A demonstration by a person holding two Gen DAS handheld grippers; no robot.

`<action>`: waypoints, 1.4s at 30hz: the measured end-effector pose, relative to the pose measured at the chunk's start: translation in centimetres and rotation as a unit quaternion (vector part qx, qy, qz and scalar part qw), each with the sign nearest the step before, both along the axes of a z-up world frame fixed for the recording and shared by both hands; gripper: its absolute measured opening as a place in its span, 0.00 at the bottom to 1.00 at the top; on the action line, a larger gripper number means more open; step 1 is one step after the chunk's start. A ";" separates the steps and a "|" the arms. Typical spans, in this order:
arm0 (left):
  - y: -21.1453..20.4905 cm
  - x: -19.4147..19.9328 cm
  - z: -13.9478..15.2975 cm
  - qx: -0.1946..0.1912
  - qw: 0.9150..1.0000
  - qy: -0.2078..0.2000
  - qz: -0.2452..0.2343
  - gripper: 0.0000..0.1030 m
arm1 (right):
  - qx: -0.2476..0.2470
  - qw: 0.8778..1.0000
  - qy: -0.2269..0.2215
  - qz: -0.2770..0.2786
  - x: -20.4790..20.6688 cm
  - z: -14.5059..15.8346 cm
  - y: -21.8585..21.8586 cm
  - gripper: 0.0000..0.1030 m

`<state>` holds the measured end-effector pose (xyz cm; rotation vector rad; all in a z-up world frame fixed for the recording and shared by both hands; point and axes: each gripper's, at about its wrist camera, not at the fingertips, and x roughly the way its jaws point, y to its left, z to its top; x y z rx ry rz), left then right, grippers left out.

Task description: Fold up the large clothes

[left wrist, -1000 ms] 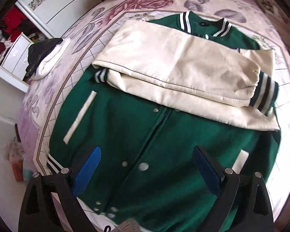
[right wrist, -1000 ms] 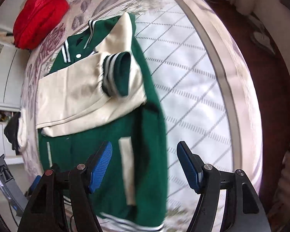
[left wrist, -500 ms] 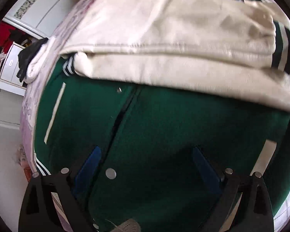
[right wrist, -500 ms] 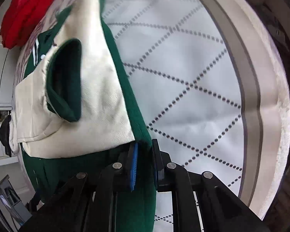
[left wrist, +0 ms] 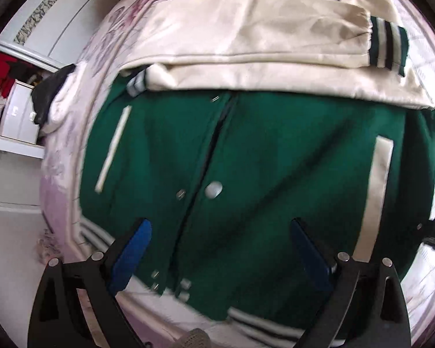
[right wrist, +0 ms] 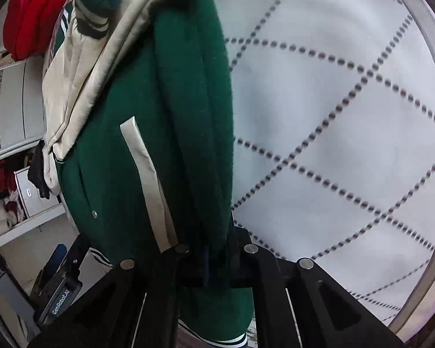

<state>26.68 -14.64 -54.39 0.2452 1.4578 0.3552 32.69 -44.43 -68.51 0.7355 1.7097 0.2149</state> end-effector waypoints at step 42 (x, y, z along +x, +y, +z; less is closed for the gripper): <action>-12.2 -15.0 -7.4 0.037 0.963 0.104 -0.247 0.94 | 0.117 0.983 -0.109 -0.095 0.8 1.2 -7.0 0.74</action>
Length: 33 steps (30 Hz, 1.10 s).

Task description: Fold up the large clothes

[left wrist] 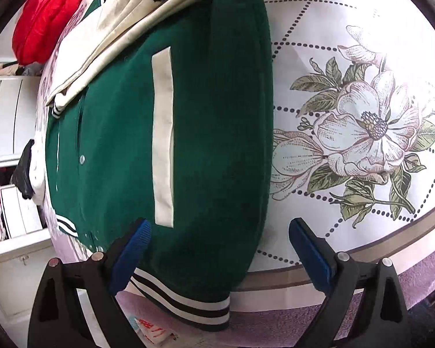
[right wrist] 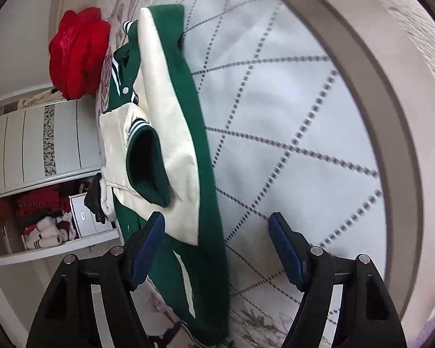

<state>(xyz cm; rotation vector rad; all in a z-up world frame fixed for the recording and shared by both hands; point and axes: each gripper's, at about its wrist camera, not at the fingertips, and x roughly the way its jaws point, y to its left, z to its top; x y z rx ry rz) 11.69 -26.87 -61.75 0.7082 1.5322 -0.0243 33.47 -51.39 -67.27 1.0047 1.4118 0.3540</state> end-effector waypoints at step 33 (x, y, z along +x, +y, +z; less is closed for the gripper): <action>9.6 0.6 13.1 -0.101 0.987 -0.026 0.126 0.08 | -0.006 0.997 0.070 -0.023 -0.3 9.5 7.7 0.12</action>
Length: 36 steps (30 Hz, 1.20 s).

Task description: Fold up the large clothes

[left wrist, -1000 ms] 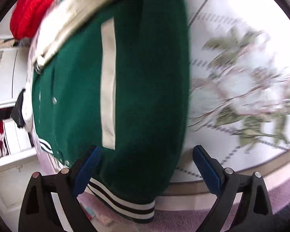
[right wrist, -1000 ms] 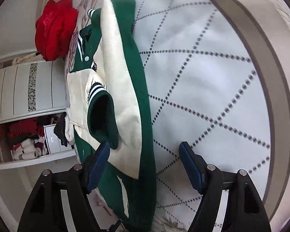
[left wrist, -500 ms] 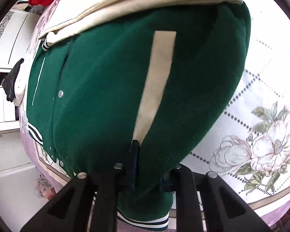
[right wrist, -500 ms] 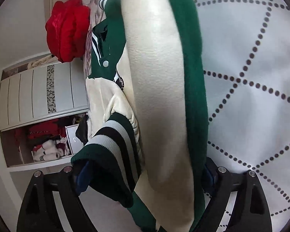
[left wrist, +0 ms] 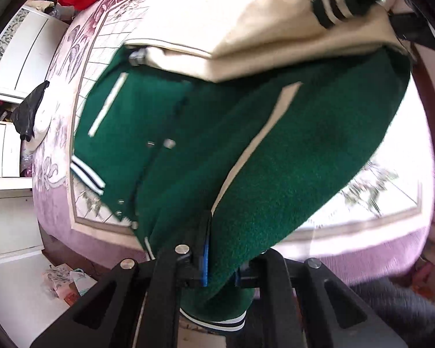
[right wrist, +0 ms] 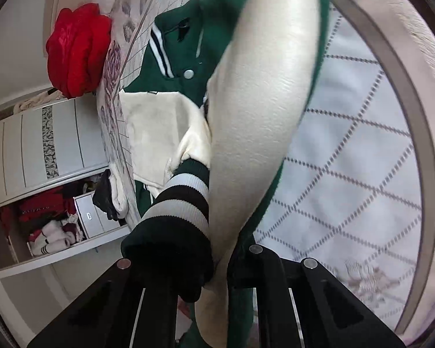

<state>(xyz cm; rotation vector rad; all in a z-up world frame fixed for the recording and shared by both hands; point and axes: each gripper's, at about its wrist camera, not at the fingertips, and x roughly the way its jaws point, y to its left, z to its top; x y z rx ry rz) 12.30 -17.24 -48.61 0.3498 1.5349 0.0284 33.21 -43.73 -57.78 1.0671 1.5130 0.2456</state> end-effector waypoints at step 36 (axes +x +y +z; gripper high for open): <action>34.1 20.8 -9.4 -0.164 0.969 0.017 0.184 0.88 | -0.198 0.975 0.015 0.099 5.6 2.0 29.2 0.81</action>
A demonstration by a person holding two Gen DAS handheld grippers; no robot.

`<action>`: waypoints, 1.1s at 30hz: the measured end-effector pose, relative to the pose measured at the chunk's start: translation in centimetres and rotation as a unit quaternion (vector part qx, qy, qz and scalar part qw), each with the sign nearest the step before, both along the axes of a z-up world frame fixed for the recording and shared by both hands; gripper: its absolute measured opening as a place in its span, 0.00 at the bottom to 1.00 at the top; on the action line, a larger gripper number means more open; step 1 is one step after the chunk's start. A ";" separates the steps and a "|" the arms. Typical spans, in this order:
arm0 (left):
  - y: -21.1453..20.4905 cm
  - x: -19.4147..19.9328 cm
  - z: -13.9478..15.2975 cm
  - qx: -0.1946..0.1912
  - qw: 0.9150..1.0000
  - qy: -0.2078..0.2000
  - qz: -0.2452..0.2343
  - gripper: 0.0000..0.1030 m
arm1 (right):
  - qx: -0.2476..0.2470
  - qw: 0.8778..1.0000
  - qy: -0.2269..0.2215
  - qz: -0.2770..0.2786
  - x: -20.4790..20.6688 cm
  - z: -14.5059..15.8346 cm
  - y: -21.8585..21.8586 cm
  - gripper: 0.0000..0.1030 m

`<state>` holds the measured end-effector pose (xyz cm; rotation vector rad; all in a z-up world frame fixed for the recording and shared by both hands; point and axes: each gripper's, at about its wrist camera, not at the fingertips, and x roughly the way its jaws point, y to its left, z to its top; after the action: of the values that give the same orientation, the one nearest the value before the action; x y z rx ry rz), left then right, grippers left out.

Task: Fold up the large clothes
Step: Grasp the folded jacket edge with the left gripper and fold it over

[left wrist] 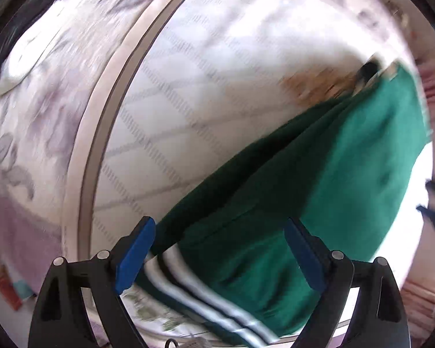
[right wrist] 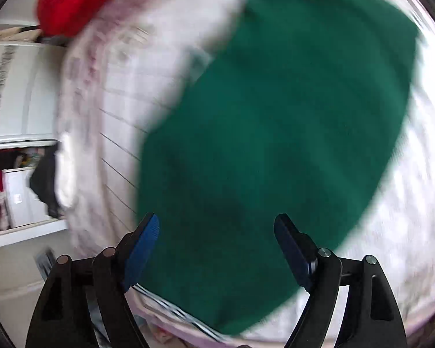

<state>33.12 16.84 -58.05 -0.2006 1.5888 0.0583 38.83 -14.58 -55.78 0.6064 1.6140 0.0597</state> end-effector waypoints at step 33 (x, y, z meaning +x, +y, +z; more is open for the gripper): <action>-4.0 -1.8 -1.8 0.081 0.992 -0.053 -0.078 0.36 | 0.052 0.992 0.064 -0.098 -10.9 -10.5 -0.7 0.83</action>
<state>31.35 12.84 -59.85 0.0479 1.4805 0.0537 27.96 -15.25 -66.32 0.8616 1.6736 -0.0412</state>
